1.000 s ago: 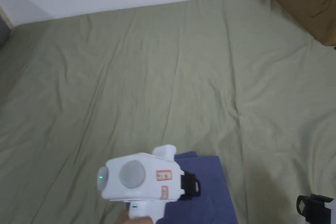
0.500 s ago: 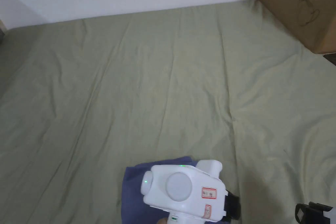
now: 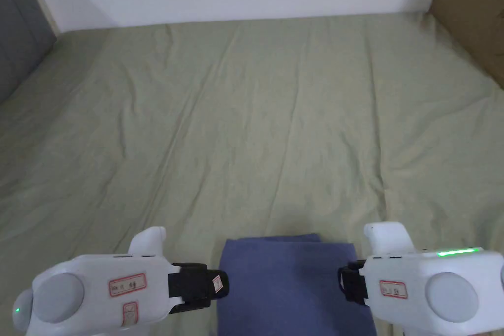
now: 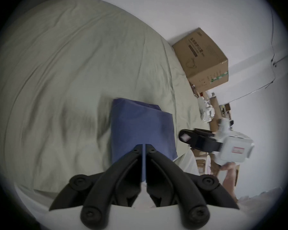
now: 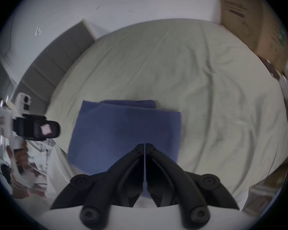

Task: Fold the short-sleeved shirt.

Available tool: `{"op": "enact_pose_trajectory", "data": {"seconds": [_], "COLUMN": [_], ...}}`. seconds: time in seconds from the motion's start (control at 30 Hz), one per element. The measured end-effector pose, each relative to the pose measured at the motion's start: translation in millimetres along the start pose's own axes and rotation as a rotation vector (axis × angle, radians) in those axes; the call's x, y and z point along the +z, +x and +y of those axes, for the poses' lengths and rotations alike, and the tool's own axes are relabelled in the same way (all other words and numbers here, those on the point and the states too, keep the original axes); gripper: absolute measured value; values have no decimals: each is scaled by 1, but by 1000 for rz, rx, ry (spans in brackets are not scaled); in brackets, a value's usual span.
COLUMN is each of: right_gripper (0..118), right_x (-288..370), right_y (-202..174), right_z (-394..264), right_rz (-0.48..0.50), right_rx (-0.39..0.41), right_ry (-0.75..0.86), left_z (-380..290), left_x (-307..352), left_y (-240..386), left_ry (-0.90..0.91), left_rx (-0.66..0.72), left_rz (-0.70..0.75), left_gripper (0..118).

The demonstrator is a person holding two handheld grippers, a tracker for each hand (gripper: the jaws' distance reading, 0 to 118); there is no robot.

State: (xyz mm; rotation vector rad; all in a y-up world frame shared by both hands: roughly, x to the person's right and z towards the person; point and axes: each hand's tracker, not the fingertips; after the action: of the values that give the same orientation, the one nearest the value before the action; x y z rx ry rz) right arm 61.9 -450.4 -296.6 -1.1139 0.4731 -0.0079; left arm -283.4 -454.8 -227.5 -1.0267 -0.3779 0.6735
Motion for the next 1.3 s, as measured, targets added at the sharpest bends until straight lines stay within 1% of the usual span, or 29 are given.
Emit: {"op": "enact_pose_trajectory", "data": {"seconds": [0.03, 0.07, 0.13, 0.17, 0.2, 0.23, 0.3, 0.37, 0.43, 0.53, 0.6, 0.63, 0.67, 0.7, 0.73, 0.77, 0.83, 0.9, 0.93, 0.97, 1.0, 1.03, 1.13, 1.23, 1.3], "right_gripper": [2, 2, 2, 1, 2, 2, 2, 2, 2, 1, 2, 2, 2, 2, 1, 2, 2, 2, 2, 2, 2, 2, 2, 2, 2], "right_x": [-10, -26, -52, -59, -58, -54, -49, -51, -50, -50, -51, -50, -50, -48, -47, -45, -41, -36, -31, -26, -21, -18, -14, -18, -21], "right_y": [-3, 0, 3, 4, 4, 4, 5, 8, 9, 4, 5, 4, 4, 1, -2, -5, -11, -11, -11, -13, -15, -16, -25, -27, -29], "right_z": [1, 1, 0, -1, -2, 1, 3, 1, 2, 1, 1, 2, 2, 2, 3, 3, 4, 6, 8, 11, 14, 16, 24, 25, 24], "right_rz": [-7, -38, -91, -83, -69, -70, -67, -62, -62, -71, -79, -82, -85, -90, -101, -106, -118, -117, -89, -61, -53, -46, -47, -65, -68], "right_rx": [44, 66, 88, 60, 33, 24, 19, 17, 1, -7, 0, 0, -1, -1, 0, 12, 28, 24, 7, -9, -23, -29, -24, -14, -20], "right_ry": [-5, -44, -104, -117, -98, -95, -95, -97, -96, -98, -98, -100, -100, -101, -102, -97, -95, -84, -66, -53, -39, -26, -14, -13, -24], "left_z": [-3, -6, -6, -6, -4, -2, -1, 5, 13, 14, 15, 18, 17, 17, 18, 18, 15, 20, 22, 28, 34, 41, 69, 101, 121], "left_x": [5, 9, 11, 9, 5, 2, -11, -33, -57, -97, -103, -100, -99, -99, -100, -104, -100, -91, -85, -75, -62, -51, 3, 62, 99], "left_y": [-5, -12, -21, -26, -29, -33, -40, -53, -59, -68, -66, -65, -66, -69, -70, -73, -74, -73, -74, -74, -77, -80, -105, -140, -167], "left_ry": [14, 29, 29, 28, 24, 19, 49, 42, -64, -178, -155, -145, -134, -133, -137, -156, -151, -156, -153, -142, -122, -116, -100, -77, -66], "left_rx": [22, 49, 82, 98, 110, 114, 104, 95, 147, 150, 125, 113, 133, 141, 141, 142, 164, 174, 169, 128, 91, 82, 21, -4, 11], "left_rz": [-42, -66, -83, -88, -83, -80, -113, -150, -122, -214, -213, -246, -275, -276, -256, -164, -267, -266, -264, -235, -192, -154, -16, 179, 359], "left_gripper": [8, 20, 62, 82, 99, 105, 108, 108, 108, 110, 110, 107, 87, 35, 26, 25, 25, 24, 24, 24, 24, 24, 24, 24, 24]}}
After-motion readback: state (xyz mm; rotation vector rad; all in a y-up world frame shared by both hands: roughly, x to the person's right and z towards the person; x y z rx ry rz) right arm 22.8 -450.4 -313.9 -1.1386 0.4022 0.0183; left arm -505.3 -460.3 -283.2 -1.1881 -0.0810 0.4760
